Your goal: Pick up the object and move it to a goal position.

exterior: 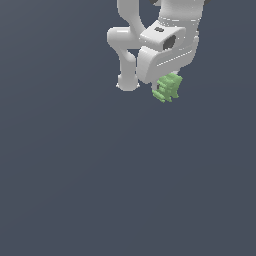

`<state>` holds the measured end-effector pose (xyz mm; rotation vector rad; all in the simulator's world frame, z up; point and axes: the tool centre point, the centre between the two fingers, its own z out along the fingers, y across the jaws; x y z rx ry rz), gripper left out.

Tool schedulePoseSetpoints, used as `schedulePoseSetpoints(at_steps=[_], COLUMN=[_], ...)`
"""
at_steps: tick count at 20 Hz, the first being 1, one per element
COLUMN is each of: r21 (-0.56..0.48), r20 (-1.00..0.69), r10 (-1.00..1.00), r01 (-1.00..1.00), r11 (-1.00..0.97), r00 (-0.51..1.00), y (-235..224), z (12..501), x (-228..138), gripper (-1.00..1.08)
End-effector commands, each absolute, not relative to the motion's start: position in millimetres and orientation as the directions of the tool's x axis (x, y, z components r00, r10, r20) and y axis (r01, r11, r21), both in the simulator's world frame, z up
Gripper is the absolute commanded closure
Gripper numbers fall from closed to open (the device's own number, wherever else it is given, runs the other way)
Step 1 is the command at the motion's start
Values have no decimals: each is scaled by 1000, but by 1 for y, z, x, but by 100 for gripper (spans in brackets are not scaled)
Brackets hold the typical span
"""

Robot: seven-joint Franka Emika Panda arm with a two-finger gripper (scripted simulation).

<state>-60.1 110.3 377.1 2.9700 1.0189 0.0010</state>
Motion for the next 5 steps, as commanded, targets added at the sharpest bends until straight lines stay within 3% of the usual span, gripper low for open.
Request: schedulePoseSetpoints(at_steps=[1, 5], r21=[1, 0], r20=[-1, 0], r10=[613, 613], r01=[613, 613], r11=[-790, -790], r00=[790, 790], y=[116, 119], z=[385, 390], x=[-64, -65], gripper=[108, 108])
